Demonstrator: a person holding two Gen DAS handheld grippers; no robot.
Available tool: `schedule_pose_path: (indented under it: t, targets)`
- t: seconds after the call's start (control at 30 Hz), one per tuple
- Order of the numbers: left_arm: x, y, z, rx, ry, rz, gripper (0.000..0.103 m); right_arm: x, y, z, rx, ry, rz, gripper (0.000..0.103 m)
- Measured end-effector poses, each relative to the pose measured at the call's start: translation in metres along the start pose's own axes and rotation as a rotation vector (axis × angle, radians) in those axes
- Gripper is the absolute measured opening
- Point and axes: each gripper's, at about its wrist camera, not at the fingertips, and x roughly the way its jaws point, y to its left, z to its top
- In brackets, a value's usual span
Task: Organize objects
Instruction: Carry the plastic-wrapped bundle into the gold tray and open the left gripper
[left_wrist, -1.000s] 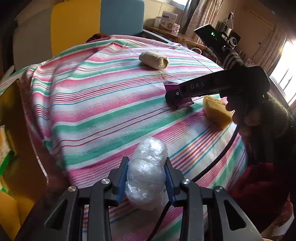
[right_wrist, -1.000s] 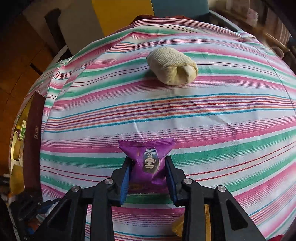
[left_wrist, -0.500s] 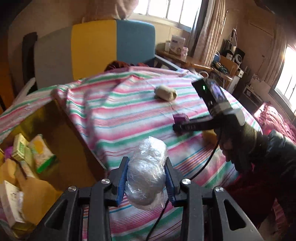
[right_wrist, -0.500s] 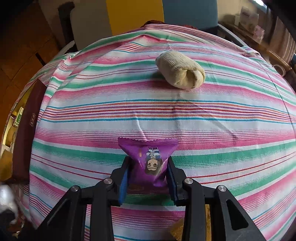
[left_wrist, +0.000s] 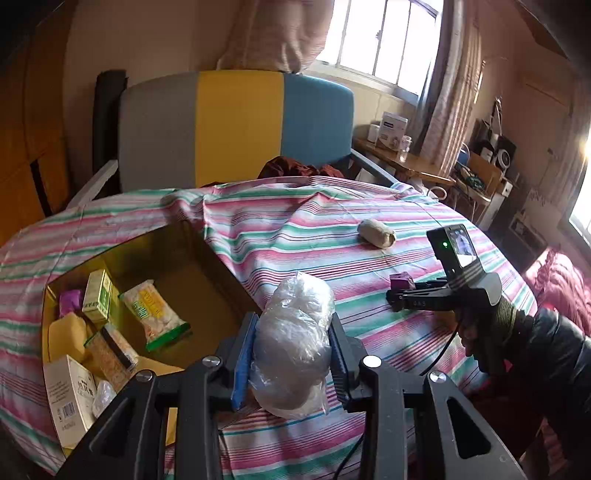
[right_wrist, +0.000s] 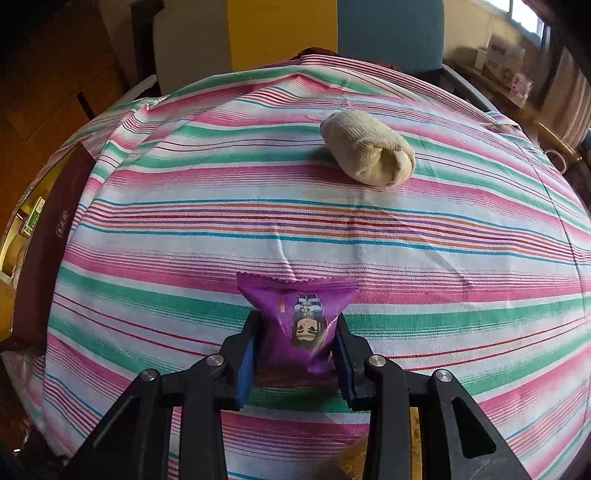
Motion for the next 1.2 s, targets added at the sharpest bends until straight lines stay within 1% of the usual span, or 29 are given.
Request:
schedule_pose_path:
  t: [0.07,0.13,0.27,0.37,0.47,0.53,0.63,0.87,0.93,0.97,1.0,1.03,1.07,1.1,1.13,1.17,1.2]
  targets:
    - [-0.002,0.02,0.0,-0.061,0.002,-0.003,0.036,0.0,0.002,-0.001,-0.01,-0.005,-0.007,0.038]
    - [-0.006,0.049,0.0,-0.136,0.002,0.004,0.036,0.0,0.003,-0.001,-0.021,-0.008,-0.015,0.038]
    - [-0.017,0.12,-0.002,-0.317,-0.008,0.065,0.036,-0.001,0.006,-0.001,-0.042,-0.012,-0.032,0.038]
    - [-0.019,0.17,-0.004,-0.451,0.0,0.086,0.036,0.0,0.009,-0.001,-0.062,-0.012,-0.046,0.038]
    - [-0.013,0.193,-0.002,-0.507,0.011,0.097,0.036,0.0,0.01,0.0,-0.075,-0.012,-0.051,0.039]
    - [-0.004,0.2,0.004,-0.51,0.024,0.09,0.036,0.002,0.01,0.001,-0.076,-0.011,-0.051,0.039]
    - [0.02,0.2,0.018,-0.487,0.058,0.108,0.036,0.002,0.01,0.003,-0.082,-0.011,-0.053,0.039]
    - [0.081,0.214,0.042,-0.503,0.146,0.128,0.036,0.004,0.012,0.004,-0.087,-0.012,-0.054,0.039]
    - [0.095,0.22,0.044,-0.517,0.173,0.139,0.036,0.004,0.012,0.004,-0.086,-0.012,-0.055,0.039]
    - [0.102,0.221,0.046,-0.508,0.183,0.14,0.036,0.004,0.012,0.004,-0.087,-0.012,-0.055,0.039]
    - [0.109,0.221,0.047,-0.488,0.193,0.153,0.036,0.004,0.013,0.004,-0.088,-0.013,-0.054,0.039]
    - [0.115,0.223,0.047,-0.477,0.204,0.191,0.038,0.004,0.012,0.005,-0.087,-0.013,-0.052,0.039]
    - [0.121,0.225,0.046,-0.476,0.218,0.207,0.038,0.004,0.012,0.005,-0.086,-0.013,-0.052,0.039]
    - [0.125,0.226,0.044,-0.476,0.233,0.202,0.039,0.004,0.013,0.005,-0.086,-0.013,-0.052,0.039]
    - [0.129,0.227,0.043,-0.477,0.249,0.197,0.042,0.004,0.013,0.005,-0.087,-0.013,-0.053,0.039]
    - [0.131,0.228,0.042,-0.48,0.265,0.203,0.046,0.004,0.012,0.005,-0.088,-0.014,-0.053,0.039]
    - [0.13,0.227,0.041,-0.474,0.265,0.212,0.047,0.005,0.012,0.005,-0.087,-0.014,-0.051,0.039]
